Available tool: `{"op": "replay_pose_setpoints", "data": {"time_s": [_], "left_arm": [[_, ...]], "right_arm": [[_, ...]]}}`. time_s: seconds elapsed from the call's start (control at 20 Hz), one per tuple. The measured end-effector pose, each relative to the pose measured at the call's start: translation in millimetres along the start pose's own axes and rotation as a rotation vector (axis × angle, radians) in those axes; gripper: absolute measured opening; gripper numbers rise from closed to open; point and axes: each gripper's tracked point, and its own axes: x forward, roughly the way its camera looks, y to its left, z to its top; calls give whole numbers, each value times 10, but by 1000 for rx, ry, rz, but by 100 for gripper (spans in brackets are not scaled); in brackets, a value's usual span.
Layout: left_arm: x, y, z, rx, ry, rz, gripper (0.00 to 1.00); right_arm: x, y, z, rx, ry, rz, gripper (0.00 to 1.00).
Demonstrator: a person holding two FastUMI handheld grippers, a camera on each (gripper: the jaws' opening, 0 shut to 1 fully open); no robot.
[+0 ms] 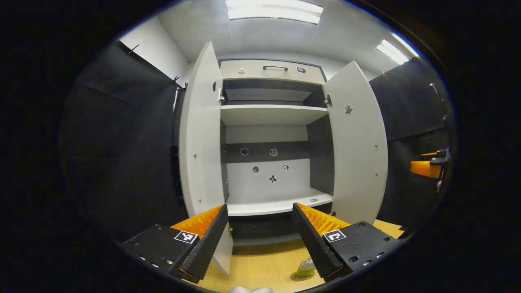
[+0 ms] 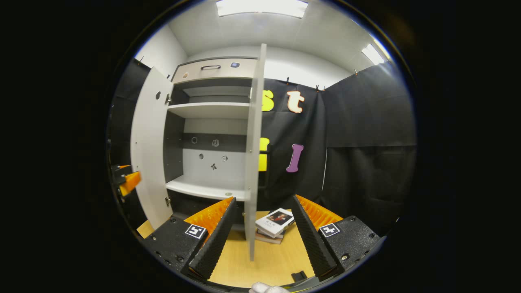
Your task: Grasp the bottle in the cabinet with the left hand and place it on the coaster, then close the right door with the right hand and the left door with the left hand.
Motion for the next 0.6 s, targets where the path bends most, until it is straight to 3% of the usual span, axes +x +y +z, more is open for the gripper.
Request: {"op": "replay_pose_setpoints", "data": {"time_s": [0.15, 0.25, 0.4, 0.6], "left_arm": [[-291, 289, -98, 17, 36, 58, 96], [-474, 334, -194, 0, 62, 73, 96], [-607, 251, -156, 3, 63, 92, 96], [-549, -1, -28, -16, 41, 96, 96]], "right_arm": [[370, -307, 75, 0, -8, -32, 83], [640, -408, 108, 32, -7, -14, 83], [1062, -559, 80, 61, 9, -3, 83], [1531, -521, 111, 82, 34, 73, 84]]}}
